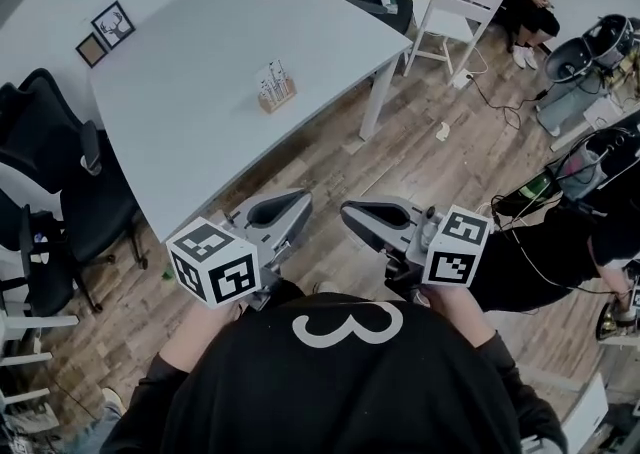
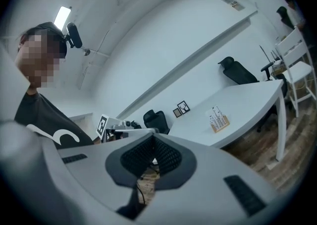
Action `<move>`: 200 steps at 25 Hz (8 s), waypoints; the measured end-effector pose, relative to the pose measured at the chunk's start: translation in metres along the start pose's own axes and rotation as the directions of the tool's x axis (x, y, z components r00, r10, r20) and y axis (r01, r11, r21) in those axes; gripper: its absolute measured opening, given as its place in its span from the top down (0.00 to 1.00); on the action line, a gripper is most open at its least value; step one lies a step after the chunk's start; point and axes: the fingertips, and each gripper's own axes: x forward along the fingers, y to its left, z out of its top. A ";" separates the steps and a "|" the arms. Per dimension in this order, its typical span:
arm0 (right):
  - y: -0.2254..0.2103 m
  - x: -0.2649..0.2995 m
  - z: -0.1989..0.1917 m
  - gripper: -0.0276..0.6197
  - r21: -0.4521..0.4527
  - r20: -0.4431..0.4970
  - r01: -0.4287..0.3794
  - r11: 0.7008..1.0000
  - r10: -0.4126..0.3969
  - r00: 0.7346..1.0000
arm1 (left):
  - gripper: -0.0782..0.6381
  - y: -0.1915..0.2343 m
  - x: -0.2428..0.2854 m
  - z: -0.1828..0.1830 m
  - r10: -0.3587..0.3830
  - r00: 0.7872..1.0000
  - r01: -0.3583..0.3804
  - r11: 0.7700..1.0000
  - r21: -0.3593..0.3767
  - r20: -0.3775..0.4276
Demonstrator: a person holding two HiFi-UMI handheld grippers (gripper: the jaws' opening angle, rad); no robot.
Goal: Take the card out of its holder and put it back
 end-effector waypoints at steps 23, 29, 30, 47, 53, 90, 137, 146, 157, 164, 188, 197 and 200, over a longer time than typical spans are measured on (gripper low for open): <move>-0.088 0.073 0.051 0.94 0.063 -0.008 -0.039 0.997 0.040 0.999 | 0.87 0.111 0.031 0.047 0.057 0.998 -0.057 0.997 -0.045 -0.012; -0.120 0.101 0.055 0.94 0.109 -0.015 -0.052 0.993 0.054 0.998 | 0.87 0.153 0.045 0.054 0.067 0.997 -0.069 0.996 -0.064 -0.043; -0.126 0.105 0.056 0.94 0.116 -0.017 -0.051 0.992 0.054 0.998 | 0.87 0.160 0.048 0.055 0.067 0.997 -0.070 0.995 -0.071 -0.047; -0.187 0.151 0.052 0.94 0.210 -0.066 -0.034 0.977 0.049 0.997 | 0.87 0.243 0.069 0.056 0.096 0.991 -0.105 0.990 -0.099 -0.090; -0.187 0.152 0.053 0.94 0.210 -0.066 -0.033 0.977 0.048 0.997 | 0.87 0.253 0.065 0.050 0.148 0.983 -0.156 0.985 -0.069 -0.107; -0.252 0.152 0.040 0.94 0.344 -0.110 0.147 0.927 -0.116 0.987 | 0.77 0.358 0.121 0.032 0.103 0.982 -0.088 0.991 0.099 -0.161; -0.224 0.109 0.023 0.94 0.390 -0.002 0.161 0.906 -0.174 0.985 | 0.86 0.330 0.105 0.059 0.141 0.986 -0.113 0.960 0.257 -0.091; -0.226 0.090 0.019 0.94 0.418 0.050 0.170 0.892 -0.210 0.976 | 0.86 0.323 0.102 0.075 0.168 0.983 -0.142 0.952 0.271 -0.078; -0.202 0.080 0.022 0.94 0.387 0.069 0.141 0.911 -0.181 0.981 | 0.86 0.290 0.077 0.088 0.167 0.986 -0.157 0.959 0.235 -0.025; -0.178 0.078 0.022 0.94 0.350 0.067 0.118 0.929 -0.150 0.986 | 0.86 0.247 0.049 0.075 0.121 0.993 -0.120 0.987 0.109 -0.003; -0.094 0.045 0.020 0.94 0.199 0.046 0.044 0.979 -0.054 0.997 | 0.86 0.107 0.009 0.030 0.014 0.999 -0.012 0.999 -0.046 0.050; -0.093 0.043 0.021 0.94 0.203 0.048 0.044 0.978 -0.055 0.997 | 0.86 0.107 0.010 0.027 0.016 0.999 -0.013 0.998 -0.058 0.051; -0.092 0.043 0.021 0.94 0.204 0.045 0.041 0.978 -0.052 0.998 | 0.86 0.107 0.010 0.027 0.015 0.999 -0.012 0.998 -0.061 0.052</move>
